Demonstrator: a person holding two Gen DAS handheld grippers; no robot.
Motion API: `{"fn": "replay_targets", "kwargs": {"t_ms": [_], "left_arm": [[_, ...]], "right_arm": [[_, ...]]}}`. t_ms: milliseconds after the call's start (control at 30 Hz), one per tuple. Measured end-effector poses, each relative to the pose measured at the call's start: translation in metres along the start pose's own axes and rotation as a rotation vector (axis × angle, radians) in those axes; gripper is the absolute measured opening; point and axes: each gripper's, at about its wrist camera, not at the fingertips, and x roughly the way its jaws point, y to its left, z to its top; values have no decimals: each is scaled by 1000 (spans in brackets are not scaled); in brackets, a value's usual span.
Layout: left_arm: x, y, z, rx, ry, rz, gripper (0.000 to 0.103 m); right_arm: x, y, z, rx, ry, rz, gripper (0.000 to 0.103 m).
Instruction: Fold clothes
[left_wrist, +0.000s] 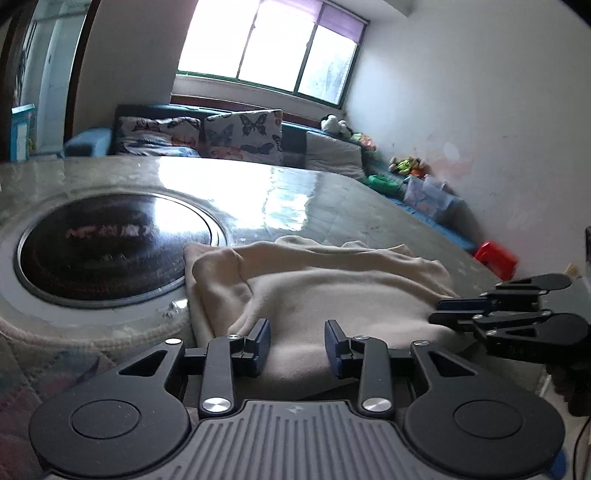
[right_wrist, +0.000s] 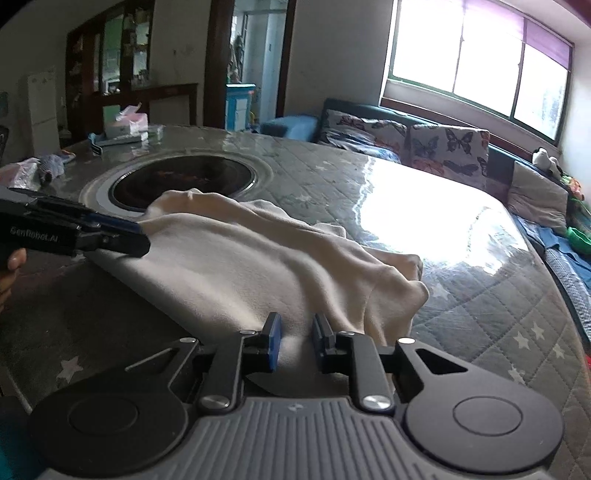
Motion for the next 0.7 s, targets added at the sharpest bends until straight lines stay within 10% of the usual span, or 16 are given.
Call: {"fn": "replay_targets", "kwargs": {"t_ms": [233, 700], "left_arm": [[-20, 25, 11, -105, -24, -100, 35], [4, 61, 34, -151, 46, 4, 34]], "right_arm": [[5, 12, 7, 2, 48, -79, 18], [9, 22, 12, 18, 72, -154, 18]]}}
